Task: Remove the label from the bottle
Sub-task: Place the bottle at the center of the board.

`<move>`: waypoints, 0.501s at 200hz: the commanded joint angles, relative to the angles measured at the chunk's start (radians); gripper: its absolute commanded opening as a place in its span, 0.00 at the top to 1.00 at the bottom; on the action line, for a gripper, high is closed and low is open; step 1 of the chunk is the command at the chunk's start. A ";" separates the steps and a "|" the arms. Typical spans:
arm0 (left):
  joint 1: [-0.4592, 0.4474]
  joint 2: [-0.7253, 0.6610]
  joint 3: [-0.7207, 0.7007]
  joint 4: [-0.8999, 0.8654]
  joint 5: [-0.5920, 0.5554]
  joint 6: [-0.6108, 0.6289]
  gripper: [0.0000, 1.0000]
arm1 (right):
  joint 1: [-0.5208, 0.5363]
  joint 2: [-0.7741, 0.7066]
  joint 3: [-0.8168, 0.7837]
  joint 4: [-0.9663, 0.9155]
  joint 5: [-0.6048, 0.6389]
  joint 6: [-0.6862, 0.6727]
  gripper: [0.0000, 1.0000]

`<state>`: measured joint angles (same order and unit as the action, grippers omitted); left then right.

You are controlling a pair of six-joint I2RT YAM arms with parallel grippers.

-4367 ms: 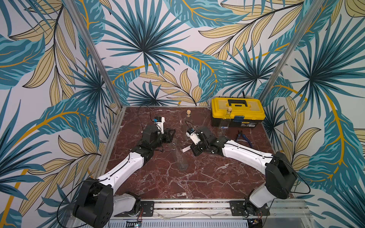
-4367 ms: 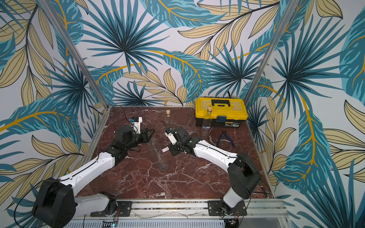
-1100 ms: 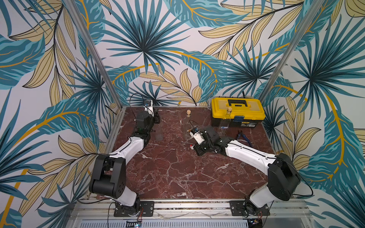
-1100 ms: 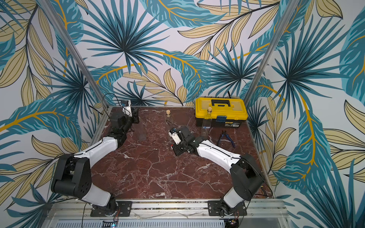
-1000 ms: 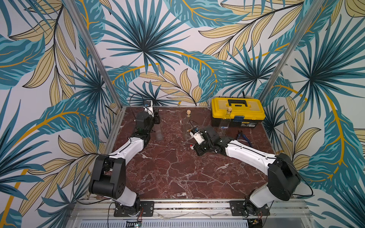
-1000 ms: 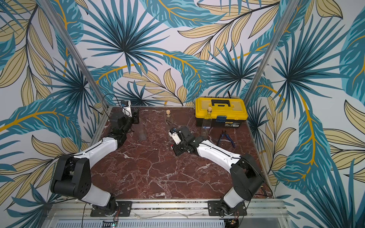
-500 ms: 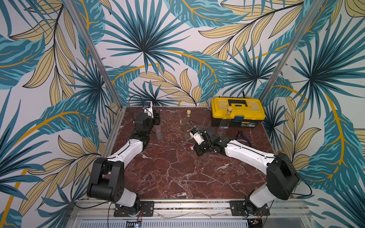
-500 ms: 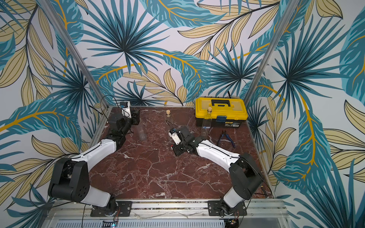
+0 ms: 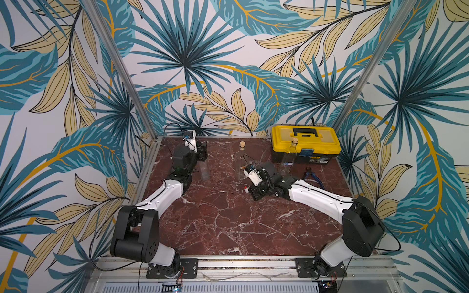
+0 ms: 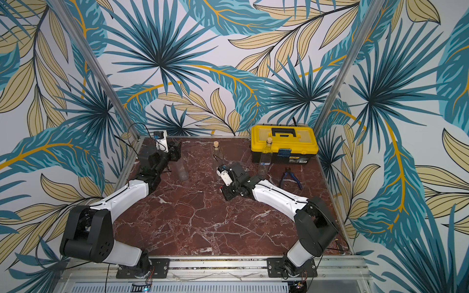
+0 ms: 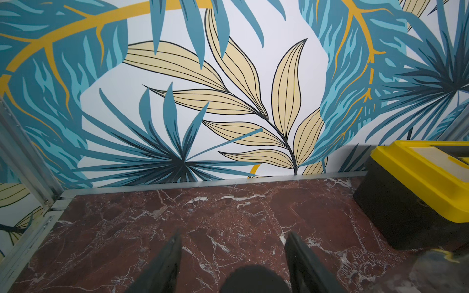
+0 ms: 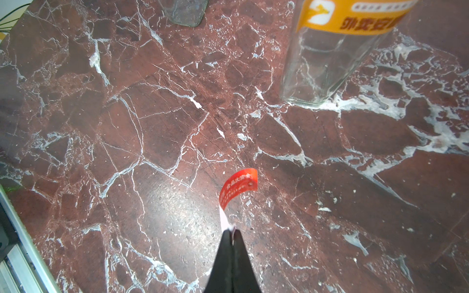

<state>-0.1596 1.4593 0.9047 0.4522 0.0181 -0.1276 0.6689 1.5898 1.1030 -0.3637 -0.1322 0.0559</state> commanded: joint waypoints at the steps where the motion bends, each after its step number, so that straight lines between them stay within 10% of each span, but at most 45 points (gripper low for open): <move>1: 0.005 -0.063 -0.014 0.018 0.004 -0.002 0.33 | -0.002 0.010 -0.011 0.006 -0.019 -0.001 1.00; 100: 0.003 -0.345 -0.073 -0.127 -0.027 -0.058 0.31 | -0.012 0.005 -0.017 -0.032 -0.039 0.024 0.89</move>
<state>-0.1596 1.1667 0.8413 0.4049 -0.0154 -0.1493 0.6605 1.5898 1.1030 -0.3660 -0.1493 0.0647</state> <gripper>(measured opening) 0.686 0.078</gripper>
